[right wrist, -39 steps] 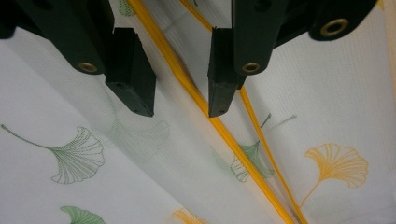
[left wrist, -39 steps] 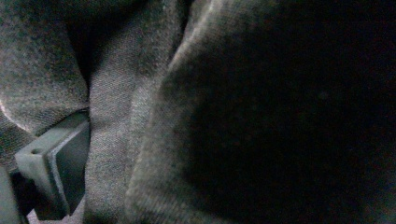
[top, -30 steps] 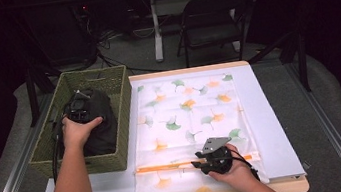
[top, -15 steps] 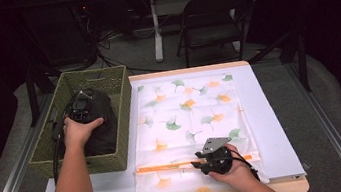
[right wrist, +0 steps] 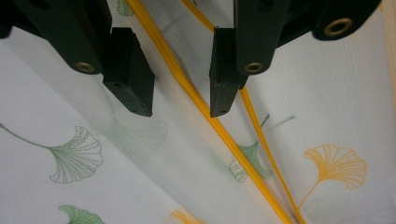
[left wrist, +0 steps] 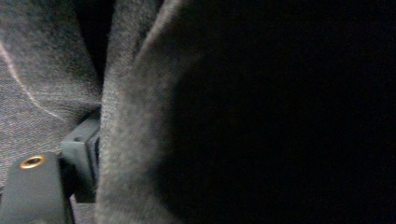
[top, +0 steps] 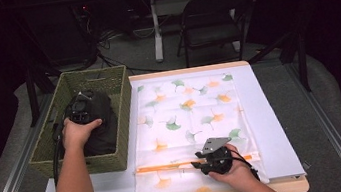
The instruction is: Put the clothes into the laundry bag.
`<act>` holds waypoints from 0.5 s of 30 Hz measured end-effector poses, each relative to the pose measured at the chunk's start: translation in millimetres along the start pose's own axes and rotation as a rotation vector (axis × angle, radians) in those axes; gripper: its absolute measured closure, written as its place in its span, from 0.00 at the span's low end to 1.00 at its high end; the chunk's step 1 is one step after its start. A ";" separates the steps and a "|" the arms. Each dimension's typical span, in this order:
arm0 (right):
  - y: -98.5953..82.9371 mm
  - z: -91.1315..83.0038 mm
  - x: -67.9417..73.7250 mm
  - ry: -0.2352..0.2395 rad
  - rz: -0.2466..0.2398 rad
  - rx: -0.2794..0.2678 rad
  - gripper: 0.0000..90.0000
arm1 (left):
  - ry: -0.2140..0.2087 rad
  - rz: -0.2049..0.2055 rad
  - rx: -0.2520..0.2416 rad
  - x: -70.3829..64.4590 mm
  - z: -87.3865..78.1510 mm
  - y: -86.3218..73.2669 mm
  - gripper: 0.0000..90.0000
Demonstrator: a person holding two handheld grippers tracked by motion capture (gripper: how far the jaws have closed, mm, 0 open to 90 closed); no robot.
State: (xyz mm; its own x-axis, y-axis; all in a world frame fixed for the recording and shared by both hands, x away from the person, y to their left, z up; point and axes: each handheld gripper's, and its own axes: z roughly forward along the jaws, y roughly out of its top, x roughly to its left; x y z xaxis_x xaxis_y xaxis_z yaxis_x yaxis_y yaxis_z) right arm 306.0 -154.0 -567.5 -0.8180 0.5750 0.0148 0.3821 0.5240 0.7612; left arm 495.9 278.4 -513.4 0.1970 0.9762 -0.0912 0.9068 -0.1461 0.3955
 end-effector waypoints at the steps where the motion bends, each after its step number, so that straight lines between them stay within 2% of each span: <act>1: 0.0 0.0 0.2 -0.001 0.001 0.000 0.67 | -0.001 0.002 -0.002 0.4 0.1 0.0 0.17; 7: 0.0 0.0 0.3 -0.002 0.001 0.000 0.67 | 0.012 -0.002 0.003 -1.4 1.2 2.0 0.16; 9: 0.0 0.0 0.4 -0.002 0.001 0.000 0.67 | 0.016 -0.015 0.004 -2.4 1.5 2.4 0.16; 11: 0.0 0.0 0.3 -0.001 0.002 0.000 0.67 | 0.025 -0.002 -0.002 -3.9 3.2 2.7 0.15; 15: 0.0 0.1 0.2 0.000 0.002 0.000 0.67 | 0.008 0.005 -0.001 -1.8 3.3 3.0 0.16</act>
State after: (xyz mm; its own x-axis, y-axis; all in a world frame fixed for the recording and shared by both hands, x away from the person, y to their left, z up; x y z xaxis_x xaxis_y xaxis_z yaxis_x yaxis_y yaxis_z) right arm 305.8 -153.8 -567.5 -0.8172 0.5761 0.0159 0.3836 0.5231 0.7610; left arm 499.5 275.6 -515.1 0.1987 0.9766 -0.0821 0.9056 -0.1509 0.3965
